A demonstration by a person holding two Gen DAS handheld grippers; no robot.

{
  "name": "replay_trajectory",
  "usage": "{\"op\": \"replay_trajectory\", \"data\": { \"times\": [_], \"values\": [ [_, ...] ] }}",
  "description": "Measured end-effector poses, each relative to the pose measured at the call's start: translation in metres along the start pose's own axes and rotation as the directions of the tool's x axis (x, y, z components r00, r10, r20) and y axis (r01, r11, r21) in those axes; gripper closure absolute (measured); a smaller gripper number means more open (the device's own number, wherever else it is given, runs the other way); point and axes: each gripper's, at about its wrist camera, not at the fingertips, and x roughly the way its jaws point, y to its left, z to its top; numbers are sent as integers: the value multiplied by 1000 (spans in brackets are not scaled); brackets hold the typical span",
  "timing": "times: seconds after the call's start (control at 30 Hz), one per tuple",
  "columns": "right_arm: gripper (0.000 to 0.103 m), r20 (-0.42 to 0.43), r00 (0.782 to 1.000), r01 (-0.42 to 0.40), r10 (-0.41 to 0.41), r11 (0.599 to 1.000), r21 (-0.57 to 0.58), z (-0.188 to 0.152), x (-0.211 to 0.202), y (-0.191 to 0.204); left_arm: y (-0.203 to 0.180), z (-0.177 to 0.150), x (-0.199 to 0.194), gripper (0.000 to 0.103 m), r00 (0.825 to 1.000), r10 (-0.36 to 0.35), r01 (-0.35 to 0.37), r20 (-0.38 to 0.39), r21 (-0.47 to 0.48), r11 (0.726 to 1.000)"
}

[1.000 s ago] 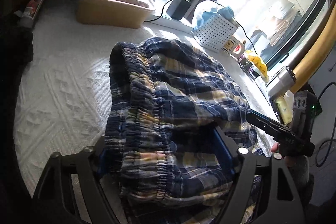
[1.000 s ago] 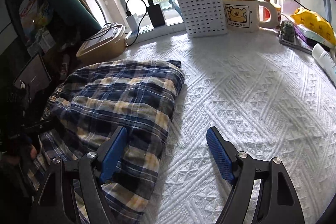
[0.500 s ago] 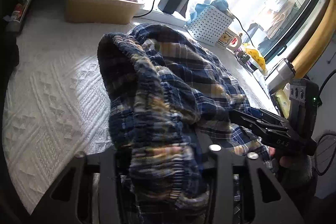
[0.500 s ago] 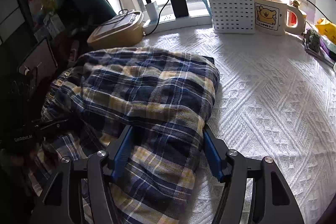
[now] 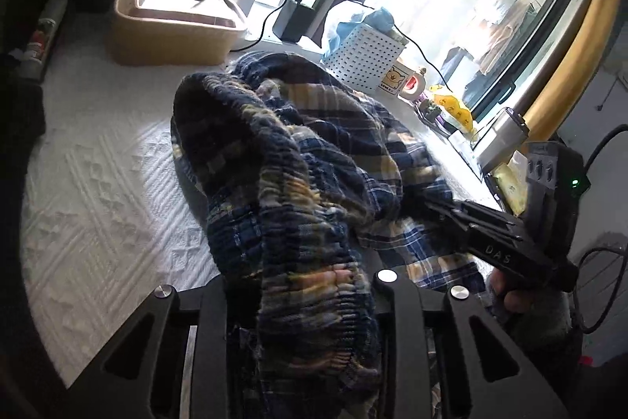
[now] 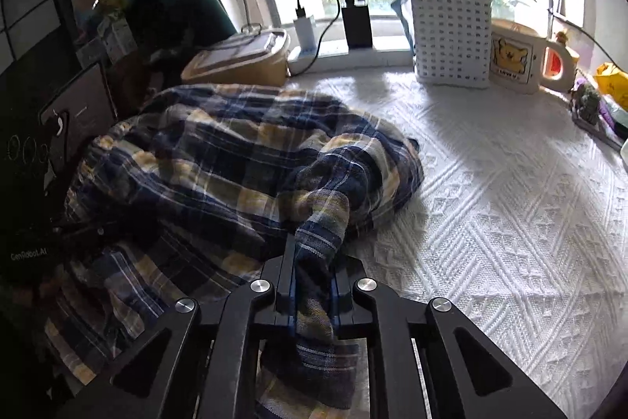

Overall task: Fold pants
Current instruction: 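Grasp the pants bundle with both tools and lift it off the table, then carry the lifted pants bundle with both tools toward the tablet corner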

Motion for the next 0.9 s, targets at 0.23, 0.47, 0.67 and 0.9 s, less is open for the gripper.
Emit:
{"op": "replay_trajectory", "data": {
  "times": [0.23,0.47,0.67,0.9],
  "values": [
    [92,92,996,23,-20,999,-36,5,-39,23,-15,3,-37,76,997,10,-13,83,38,999],
    [92,187,982,24,-6,995,-94,18,-83,60,-24,7,-97,76,981,12,-29,195,85,996],
    [92,256,966,15,27,987,-163,36,-112,104,-19,9,-148,76,959,24,-54,281,103,993],
    [92,318,946,21,62,968,-251,63,-136,156,-2,12,-196,76,929,29,-59,368,71,996]
  ]
}}
